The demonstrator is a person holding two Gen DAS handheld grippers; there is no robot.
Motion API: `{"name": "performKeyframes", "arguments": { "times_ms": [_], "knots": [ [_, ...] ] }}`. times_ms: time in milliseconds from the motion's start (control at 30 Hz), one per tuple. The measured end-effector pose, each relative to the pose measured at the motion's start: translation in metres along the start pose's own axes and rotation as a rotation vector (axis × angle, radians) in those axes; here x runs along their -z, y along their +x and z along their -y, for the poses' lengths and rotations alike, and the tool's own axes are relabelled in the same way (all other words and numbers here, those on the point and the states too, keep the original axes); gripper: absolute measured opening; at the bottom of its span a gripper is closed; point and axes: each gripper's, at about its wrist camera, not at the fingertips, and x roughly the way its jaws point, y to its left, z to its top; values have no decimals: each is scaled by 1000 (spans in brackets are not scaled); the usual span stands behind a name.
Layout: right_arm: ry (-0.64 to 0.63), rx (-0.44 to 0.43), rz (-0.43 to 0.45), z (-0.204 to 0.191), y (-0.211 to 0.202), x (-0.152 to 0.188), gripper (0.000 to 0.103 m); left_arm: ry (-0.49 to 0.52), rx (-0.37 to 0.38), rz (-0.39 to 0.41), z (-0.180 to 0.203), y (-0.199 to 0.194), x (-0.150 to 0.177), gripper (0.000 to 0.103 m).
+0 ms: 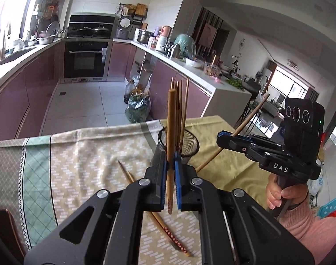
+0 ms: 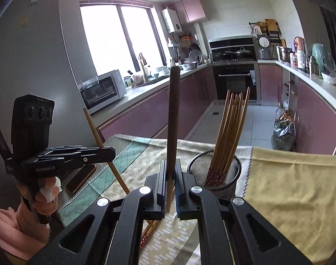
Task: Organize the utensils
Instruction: 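Lift the chopstick upright with the right gripper over the mesh cup, then lower the chopstick into the mesh cup and open the right gripper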
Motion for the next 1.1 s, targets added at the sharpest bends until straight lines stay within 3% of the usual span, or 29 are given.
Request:
{"name": "performKeyframes", "arguments": {
  "times_ms": [633, 800, 1100],
  "knots": [
    [-35, 89, 148, 25, -16, -65, 6, 53, 6, 138, 33, 12, -92, 7],
    [-12, 105, 143, 35, -3, -63, 6, 69, -19, 126, 38, 28, -99, 7],
    [30, 111, 64, 44, 32, -46, 6, 110, -74, 7, 43, 73, -92, 7]
  ]
}}
